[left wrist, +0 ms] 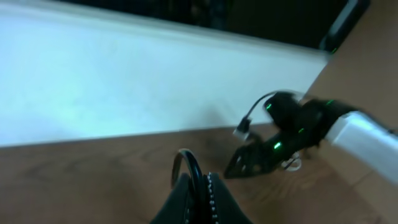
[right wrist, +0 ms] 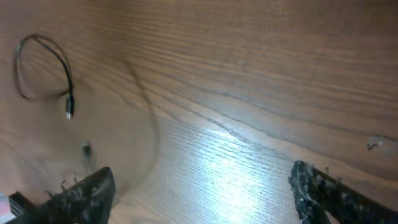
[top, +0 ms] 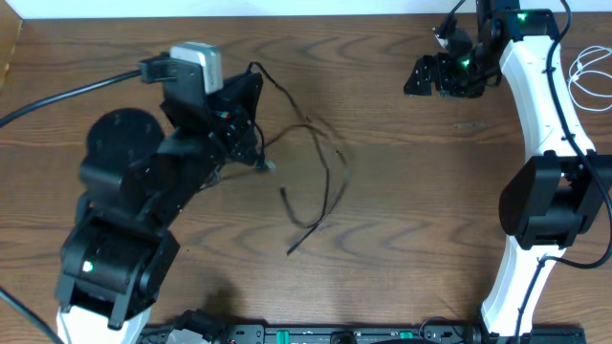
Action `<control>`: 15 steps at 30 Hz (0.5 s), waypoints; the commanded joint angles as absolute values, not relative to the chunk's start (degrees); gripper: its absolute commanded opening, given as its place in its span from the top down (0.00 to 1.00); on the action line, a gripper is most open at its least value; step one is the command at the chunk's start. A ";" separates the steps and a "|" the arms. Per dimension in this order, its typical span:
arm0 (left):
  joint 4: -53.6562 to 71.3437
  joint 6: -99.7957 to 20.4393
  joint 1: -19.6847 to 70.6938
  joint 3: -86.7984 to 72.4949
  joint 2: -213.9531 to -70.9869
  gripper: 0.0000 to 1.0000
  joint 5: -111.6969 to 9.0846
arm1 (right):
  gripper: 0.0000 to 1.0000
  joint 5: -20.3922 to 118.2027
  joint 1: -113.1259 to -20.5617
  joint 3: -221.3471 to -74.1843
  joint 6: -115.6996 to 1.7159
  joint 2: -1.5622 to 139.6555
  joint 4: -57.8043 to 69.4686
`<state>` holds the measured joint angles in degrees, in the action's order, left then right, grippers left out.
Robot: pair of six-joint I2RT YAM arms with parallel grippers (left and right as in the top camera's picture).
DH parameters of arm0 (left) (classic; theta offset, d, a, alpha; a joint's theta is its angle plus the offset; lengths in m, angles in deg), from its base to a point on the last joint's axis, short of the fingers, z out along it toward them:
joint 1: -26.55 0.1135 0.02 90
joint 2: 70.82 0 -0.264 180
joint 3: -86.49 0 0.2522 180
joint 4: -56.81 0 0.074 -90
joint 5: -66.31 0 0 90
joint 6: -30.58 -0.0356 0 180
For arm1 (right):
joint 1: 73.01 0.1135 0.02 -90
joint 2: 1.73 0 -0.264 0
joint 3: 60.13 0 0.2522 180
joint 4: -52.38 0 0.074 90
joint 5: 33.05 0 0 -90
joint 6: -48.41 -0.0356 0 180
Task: Untangle cables
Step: 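Grasp the black cable with the left gripper and lift it up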
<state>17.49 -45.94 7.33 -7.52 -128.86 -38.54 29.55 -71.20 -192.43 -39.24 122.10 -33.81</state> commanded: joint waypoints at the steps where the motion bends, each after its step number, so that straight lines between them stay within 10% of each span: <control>1: 20.26 -41.79 7.53 -7.57 -129.21 0.93 -45.60 | 0.23 25.99 -71.27 -192.93 -37.25 120.64 -34.07; 15: 45.12 -25.09 7.53 -7.57 -131.90 0.93 -47.28 | 0.16 -9.90 -71.40 -192.93 -13.58 107.13 -34.40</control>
